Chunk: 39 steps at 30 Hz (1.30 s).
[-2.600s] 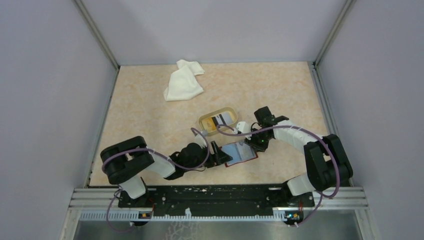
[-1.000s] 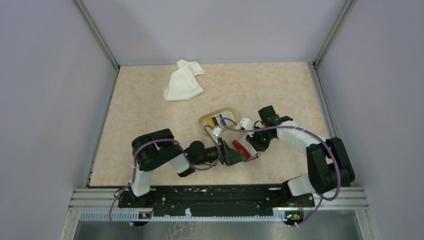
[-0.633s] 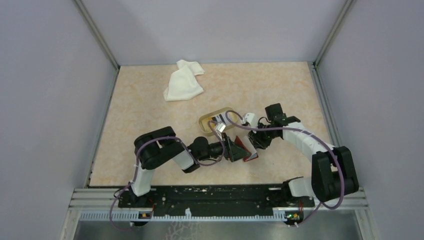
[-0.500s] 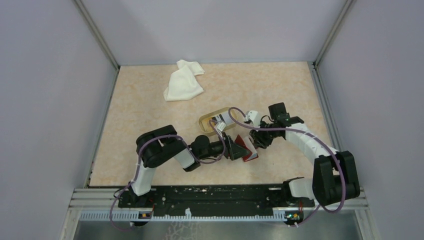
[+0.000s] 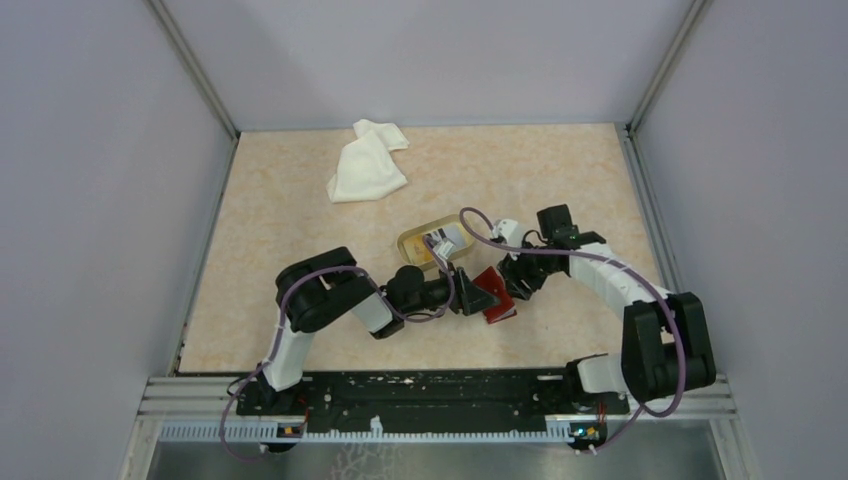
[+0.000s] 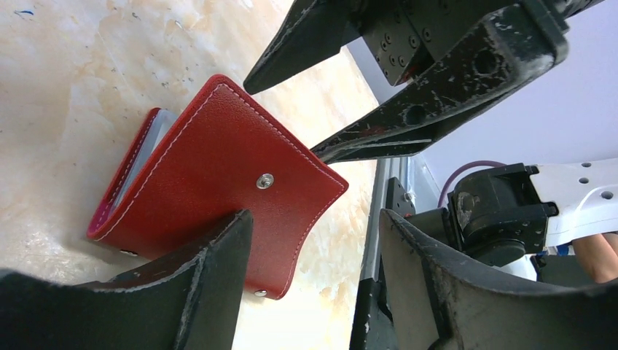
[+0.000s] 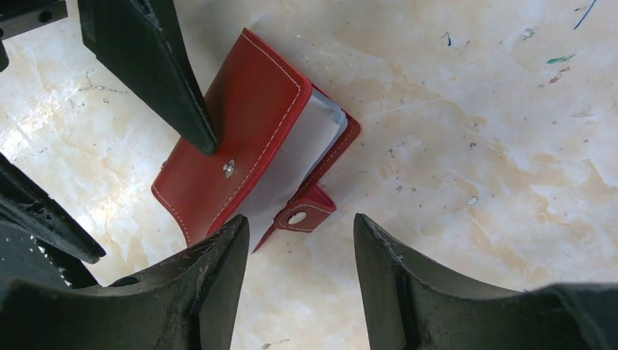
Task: Put the credit cards into the card holder
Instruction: Close the card holder at the center of the board.
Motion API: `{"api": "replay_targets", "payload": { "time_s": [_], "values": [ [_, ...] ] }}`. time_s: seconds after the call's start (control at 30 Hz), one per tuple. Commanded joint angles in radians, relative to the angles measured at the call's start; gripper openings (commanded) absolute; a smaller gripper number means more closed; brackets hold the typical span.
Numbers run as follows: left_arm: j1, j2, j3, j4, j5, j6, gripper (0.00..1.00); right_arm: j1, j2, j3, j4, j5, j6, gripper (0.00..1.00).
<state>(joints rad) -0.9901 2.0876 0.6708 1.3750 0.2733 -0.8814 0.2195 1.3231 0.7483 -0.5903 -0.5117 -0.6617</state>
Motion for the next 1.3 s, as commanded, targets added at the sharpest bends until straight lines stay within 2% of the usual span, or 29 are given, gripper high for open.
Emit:
{"api": "replay_targets", "payload": {
  "time_s": [0.0, 0.2, 0.33, 0.57, 0.7, 0.83, 0.97, 1.27],
  "values": [
    [0.005, 0.019, -0.010, 0.034, 0.008, -0.005, 0.69, 0.001, 0.033, 0.035, 0.035, -0.015, 0.030, 0.55],
    [0.005, 0.029, -0.022, 0.052, 0.009, -0.014, 0.63, 0.055, 0.047, 0.023, 0.082, 0.056, 0.060, 0.55],
    [0.005, 0.021, -0.012, 0.013, -0.001, -0.010, 0.58, 0.078, 0.053, 0.031, 0.109, 0.157, 0.090, 0.44],
    [0.005, -0.017, 0.055, -0.243, -0.048, 0.024, 0.46, 0.077, -0.011, 0.023, 0.125, 0.206, 0.117, 0.32],
    [0.005, -0.036, 0.085, -0.357, -0.073, 0.039, 0.41, 0.077, -0.012, 0.029, 0.114, 0.201, 0.120, 0.12],
    [0.005, -0.044, 0.105, -0.431, -0.085, 0.044, 0.35, 0.076, -0.021, 0.036, 0.112, 0.199, 0.124, 0.00],
    [0.005, -0.049, 0.136, -0.535, -0.080, 0.046, 0.28, 0.075, -0.059, 0.027, 0.141, 0.203, 0.132, 0.00],
    [-0.002, -0.060, 0.142, -0.569, -0.062, 0.032, 0.16, 0.108, -0.058, 0.024, 0.179, 0.159, 0.141, 0.00]
  ]
}}
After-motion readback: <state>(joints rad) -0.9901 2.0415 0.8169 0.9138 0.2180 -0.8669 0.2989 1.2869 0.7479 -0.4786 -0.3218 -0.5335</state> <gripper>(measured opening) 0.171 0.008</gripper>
